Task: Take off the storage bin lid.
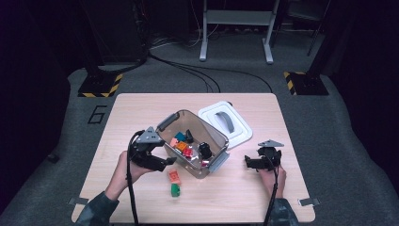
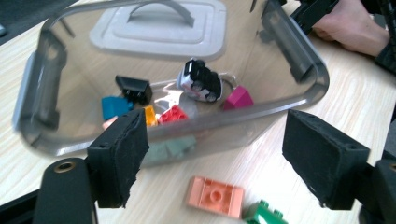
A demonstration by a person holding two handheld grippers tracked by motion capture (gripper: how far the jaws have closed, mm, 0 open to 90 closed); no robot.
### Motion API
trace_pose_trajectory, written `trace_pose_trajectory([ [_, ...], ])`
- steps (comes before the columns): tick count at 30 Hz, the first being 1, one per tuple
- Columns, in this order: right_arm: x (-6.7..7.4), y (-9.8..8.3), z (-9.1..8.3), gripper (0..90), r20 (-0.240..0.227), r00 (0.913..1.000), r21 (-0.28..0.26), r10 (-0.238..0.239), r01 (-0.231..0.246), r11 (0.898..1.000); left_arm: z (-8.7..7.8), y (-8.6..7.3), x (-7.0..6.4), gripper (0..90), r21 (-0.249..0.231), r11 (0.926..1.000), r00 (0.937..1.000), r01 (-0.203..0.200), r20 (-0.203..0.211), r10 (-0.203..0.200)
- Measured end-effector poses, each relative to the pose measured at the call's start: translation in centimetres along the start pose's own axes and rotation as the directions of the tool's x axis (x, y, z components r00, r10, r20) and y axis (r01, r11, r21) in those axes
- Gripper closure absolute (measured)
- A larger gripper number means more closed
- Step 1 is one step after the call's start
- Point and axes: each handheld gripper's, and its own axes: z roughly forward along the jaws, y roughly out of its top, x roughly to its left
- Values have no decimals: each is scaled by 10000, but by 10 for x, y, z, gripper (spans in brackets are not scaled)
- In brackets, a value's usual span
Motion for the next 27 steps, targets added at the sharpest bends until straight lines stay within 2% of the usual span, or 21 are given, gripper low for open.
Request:
trace_pose_trajectory([
  [3, 0, 0, 0, 39, -3, 10000, 4, 13, -13, 10000, -3, -12, -2, 193, -23, 10000, 9996, 33, -289, -34],
  [10, 0, 0, 0, 39, 4, 10000, 1, 16, -16, 10000, -3, -41, -2, 157, -40, 9989, 9970, 459, -629, -460],
  [14, 0, 0, 0, 39, 6, 10000, 3, 15, -15, 10000, 1, -53, -2, 155, -116, 9969, 9953, 773, -573, -778],
  [18, 0, 0, 0, 39, -5, 10000, 9, 16, -16, 10000, 5, -60, -5, 154, -31, 9971, 9947, 755, -699, -755],
  [21, 0, 0, 0, 39, -3, 10000, 7, 18, -18, 10000, 11, -66, -8, 154, -96, 9959, 9937, 894, -667, -898],
  [27, 0, 0, 0, 39, -2, 10000, 7, 19, -19, 10000, 20, -76, -15, 181, -52, 9965, 9951, 830, -536, -831],
])
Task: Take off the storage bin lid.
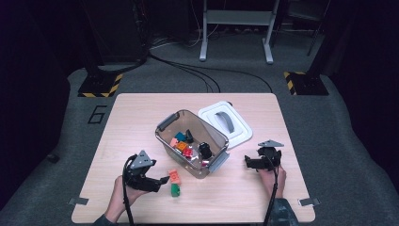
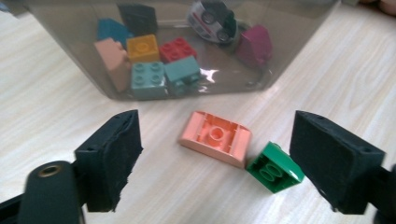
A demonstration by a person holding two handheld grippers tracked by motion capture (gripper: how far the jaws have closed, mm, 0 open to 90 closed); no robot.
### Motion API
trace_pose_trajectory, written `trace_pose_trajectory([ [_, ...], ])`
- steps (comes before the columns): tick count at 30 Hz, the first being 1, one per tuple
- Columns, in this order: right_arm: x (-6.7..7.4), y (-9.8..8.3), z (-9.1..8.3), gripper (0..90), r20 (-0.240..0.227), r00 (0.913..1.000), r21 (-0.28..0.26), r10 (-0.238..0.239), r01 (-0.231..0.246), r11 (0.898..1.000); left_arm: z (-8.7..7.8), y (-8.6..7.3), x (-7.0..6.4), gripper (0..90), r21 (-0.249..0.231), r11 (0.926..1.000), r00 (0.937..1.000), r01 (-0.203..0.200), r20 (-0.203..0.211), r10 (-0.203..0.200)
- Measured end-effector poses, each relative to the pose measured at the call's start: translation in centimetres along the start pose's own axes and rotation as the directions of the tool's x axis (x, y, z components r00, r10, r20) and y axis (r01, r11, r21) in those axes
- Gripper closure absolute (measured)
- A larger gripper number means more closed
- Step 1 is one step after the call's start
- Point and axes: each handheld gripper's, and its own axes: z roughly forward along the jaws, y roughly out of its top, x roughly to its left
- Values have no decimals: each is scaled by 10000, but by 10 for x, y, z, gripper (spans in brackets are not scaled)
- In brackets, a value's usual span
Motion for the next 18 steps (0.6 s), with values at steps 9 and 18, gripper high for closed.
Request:
trace_pose_trajectory([
  [9, 0, 0, 0, 39, -1, 10000, -1, 0, 0, 10000, 18, -9, -21, 234, 4, 10000, 9983, 48, 575, -48],
  [18, 0, 0, 0, 39, -1, 10000, 1, 0, 0, 10000, 35, -21, -41, 351, 268, 9992, 9962, -291, 834, 268],
])
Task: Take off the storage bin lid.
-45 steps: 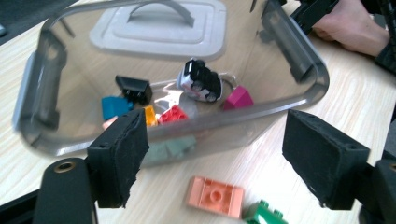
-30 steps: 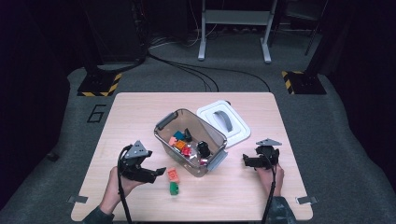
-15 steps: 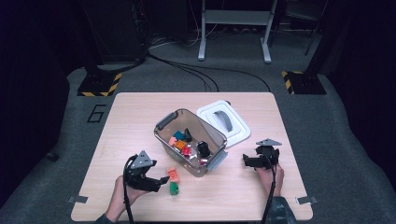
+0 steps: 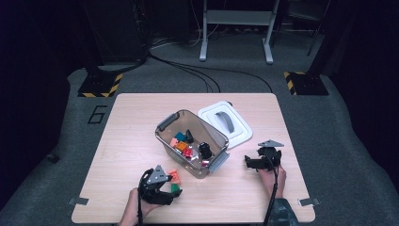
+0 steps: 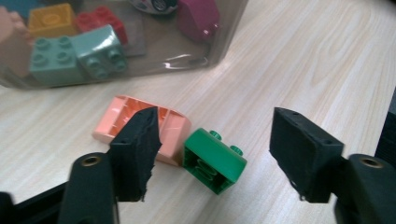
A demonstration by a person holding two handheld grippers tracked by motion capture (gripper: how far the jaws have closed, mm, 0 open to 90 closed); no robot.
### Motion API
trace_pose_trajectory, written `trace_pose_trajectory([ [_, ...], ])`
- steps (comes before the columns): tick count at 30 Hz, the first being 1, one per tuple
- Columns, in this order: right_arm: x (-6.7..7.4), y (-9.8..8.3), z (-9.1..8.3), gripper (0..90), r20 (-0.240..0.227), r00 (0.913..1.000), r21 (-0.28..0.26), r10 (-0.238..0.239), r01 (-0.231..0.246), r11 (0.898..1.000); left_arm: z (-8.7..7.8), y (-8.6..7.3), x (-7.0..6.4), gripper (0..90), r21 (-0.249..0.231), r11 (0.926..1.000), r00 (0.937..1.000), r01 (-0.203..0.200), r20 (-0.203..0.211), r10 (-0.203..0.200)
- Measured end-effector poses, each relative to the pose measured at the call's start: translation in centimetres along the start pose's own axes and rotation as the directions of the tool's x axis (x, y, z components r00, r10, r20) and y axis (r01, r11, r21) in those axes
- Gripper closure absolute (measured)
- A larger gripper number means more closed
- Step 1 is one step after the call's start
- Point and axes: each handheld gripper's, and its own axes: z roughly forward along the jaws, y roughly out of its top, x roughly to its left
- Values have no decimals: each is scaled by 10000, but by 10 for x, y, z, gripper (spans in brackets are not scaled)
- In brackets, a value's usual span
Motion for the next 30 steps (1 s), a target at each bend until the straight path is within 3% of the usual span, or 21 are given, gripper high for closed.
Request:
trace_pose_trajectory([
  [9, 0, 0, 0, 40, 2, 10000, 0, 3, -3, 10000, 9, -8, -1, 532, 261, 9997, 9999, -12, -116, 15],
  [11, 0, 0, 0, 40, 17, 10000, -3, 2, -2, 10000, 10, -9, -2, 537, 77, 10000, 9999, 25, -127, -24],
  [25, 0, 0, 0, 40, 17, 10000, -6, 8, -8, 10000, 7, -14, 0, 533, 153, 9999, 9997, -80, 210, 77],
  [28, 0, 0, 0, 40, 15, 10000, -5, 8, -8, 10000, 7, -17, -2, 417, 38, 9999, 9997, -117, 194, 117],
  [30, 0, 0, 0, 40, 16, 10000, -6, 7, -7, 10000, 6, -18, -3, 422, -24, 9995, 9992, -325, 233, 325],
])
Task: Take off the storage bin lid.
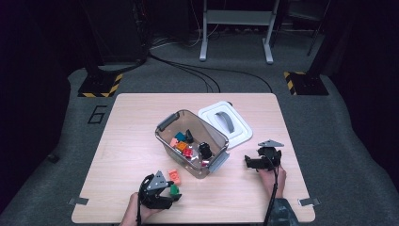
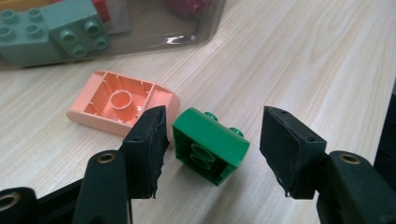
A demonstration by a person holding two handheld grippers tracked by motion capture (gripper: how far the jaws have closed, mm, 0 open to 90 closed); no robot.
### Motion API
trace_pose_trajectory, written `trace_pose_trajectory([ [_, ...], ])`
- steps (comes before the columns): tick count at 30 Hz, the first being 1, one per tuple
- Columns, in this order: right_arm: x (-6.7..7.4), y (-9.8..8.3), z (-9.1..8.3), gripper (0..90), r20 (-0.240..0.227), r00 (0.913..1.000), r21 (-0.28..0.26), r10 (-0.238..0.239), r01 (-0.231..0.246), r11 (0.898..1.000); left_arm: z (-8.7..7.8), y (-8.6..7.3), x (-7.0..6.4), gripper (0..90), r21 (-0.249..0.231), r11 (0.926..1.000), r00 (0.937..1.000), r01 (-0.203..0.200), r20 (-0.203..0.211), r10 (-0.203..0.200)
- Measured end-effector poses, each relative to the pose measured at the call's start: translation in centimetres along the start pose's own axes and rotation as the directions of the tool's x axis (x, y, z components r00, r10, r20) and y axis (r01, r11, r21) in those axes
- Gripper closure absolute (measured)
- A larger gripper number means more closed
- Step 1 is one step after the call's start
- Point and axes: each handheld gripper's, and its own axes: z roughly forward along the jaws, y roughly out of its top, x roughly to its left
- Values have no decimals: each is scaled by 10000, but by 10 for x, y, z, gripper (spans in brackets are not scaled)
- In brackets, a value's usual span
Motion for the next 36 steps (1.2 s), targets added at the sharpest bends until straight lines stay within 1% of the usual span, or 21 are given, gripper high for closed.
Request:
trace_pose_trajectory([
  [1, 0, 0, 0, 40, 1, 10000, 0, 0, 0, 10000, 0, -1, 0, 433, -22, 10000, 10000, -52, -47, 51],
  [2, 0, 0, 0, 41, 1, 10000, -2, 0, 0, 10000, 0, -1, 0, 444, 28, 10000, 10000, -43, 42, 43],
  [3, 0, 0, 0, 40, 2, 10000, -1, -2, 2, 10000, 1, -2, -1, 457, -64, 10000, 10000, -58, -39, 58],
  [4, 0, 0, 0, 40, 3, 10000, -2, -1, 1, 10000, 0, -2, -1, 474, 65, 9999, 9999, -115, -14, 115],
  [5, 0, 0, 0, 40, 2, 10000, 0, 0, 0, 10000, 0, -2, -1, 481, 54, 9999, 9999, -153, -31, 153],
  [6, 0, 0, 0, 40, 2, 10000, -1, -1, 1, 10000, 1, -3, -1, 489, -53, 9999, 9999, -114, -26, 114],
  [8, 0, 0, 0, 40, 7, 10000, -4, -6, 6, 10000, 1, -3, 0, 515, -33, 9999, 9998, -153, -82, 153],
  [9, 0, 0, 0, 40, 3, 10000, 3, 2, -2, 10000, 2, -3, 0, 528, -51, 9999, 9999, -93, -93, 92],
  [11, 0, 0, 0, 41, 6, 10000, -3, 1, -1, 10000, 3, -3, -1, 533, -138, 9998, 9998, -153, -163, 150],
  [14, 0, 0, 0, 41, 7, 10000, -3, 6, -6, 10000, 3, -4, 0, 542, -237, 9996, 9998, -175, -71, 173],
  [15, 0, 0, 0, 41, 7, 10000, -3, -1, 1, 10000, 3, -4, 1, 542, -194, 9997, 9998, -171, -70, 169],
  [16, 0, 0, 0, 41, 7, 10000, -2, 6, -6, 10000, 2, -4, 1, 543, -150, 9998, 9999, -135, 46, 136],
  [17, 0, 0, 0, 41, 8, 10000, -2, 5, -5, 10000, 3, -4, 1, 544, -259, 9996, 10000, -99, 3, 99],
  [20, 0, 0, 0, 41, 12, 10000, -7, -7, 7, 10000, 1, -4, 2, 545, -235, 9996, 9999, -161, -5, 161],
  [22, 0, 0, 0, 41, 9, 10000, -1, 11, -11, 10000, -1, -4, 2, 546, -410, 9992, 10000, -34, -19, 33],
  [26, 0, 0, 0, 41, 8, 10000, -3, 4, -4, 10000, -8, -3, 6, 545, -510, 9985, 9998, 209, 56, -206],
  [27, 0, 0, 0, 41, 12, 10000, -4, -4, 4, 10000, -9, -2, 7, 545, -617, 9978, 9997, 230, -59, -234],
  [28, 0, 0, 0, 42, 14, 10000, -8, -6, 6, 10000, -12, -1, 8, 546, -627, 9977, 9997, 258, -25, -260],
  [30, 0, 0, 0, 41, 10, 10000, -3, 9, -9, 10000, -16, 1, 11, 545, -735, 9966, 9992, 362, -135, -373],
  [32, 0, 0, 0, 41, 14, 10000, -6, 0, 0, 10000, -21, 3, 17, 545, -771, 9964, 9992, 344, -173, -358],
  [36, 0, 0, 0, 42, 15, 10000, -11, -6, 6, 10000, -29, 5, 28, 546, -922, 9940, 9971, 581, -446, -624],
])
